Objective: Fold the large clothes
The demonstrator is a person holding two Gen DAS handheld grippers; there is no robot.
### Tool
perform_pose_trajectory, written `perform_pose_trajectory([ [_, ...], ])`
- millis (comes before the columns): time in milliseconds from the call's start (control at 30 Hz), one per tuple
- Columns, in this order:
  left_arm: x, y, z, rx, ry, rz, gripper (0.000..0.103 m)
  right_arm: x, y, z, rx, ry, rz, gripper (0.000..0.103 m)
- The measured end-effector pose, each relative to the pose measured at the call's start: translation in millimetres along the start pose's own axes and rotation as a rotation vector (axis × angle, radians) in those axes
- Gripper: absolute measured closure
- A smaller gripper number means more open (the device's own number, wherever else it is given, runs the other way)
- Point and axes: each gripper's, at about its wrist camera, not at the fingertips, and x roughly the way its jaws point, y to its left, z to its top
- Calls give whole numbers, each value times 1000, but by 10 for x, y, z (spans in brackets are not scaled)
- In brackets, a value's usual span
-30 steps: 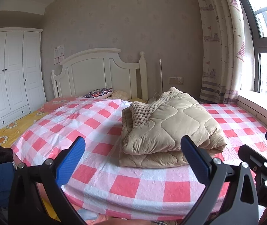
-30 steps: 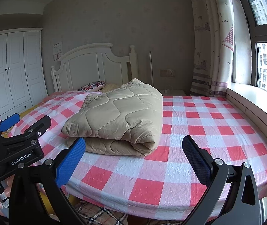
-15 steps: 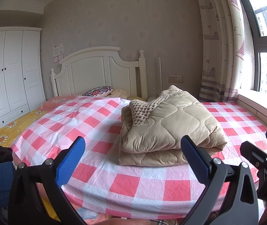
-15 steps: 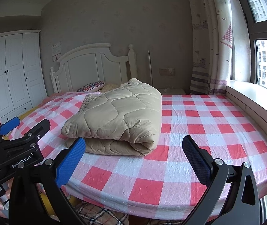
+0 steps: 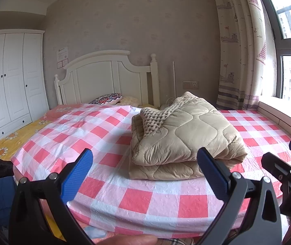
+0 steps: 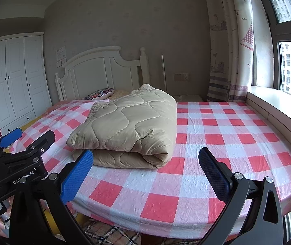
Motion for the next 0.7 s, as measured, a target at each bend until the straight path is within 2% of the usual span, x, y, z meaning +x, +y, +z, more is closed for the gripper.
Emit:
perform_pose_trajectory([
  [300,40,22,-32,-18,8,3,2,55,33,-28,3,19,2,4],
  [467,93,-37,-116,-3,17,-66,2,169,19,-82,3,57,9,4],
  [533,216,-74,-150,21,62,-104,2,247,3,-102,5,79,11,4],
  [633,552,-1,-192,15,190,-154,2,402,-100,-108,23,124,24,4],
  [700,826,157,-164,-12,263,-132,2,525,-299,-53,56,161,38,4],
])
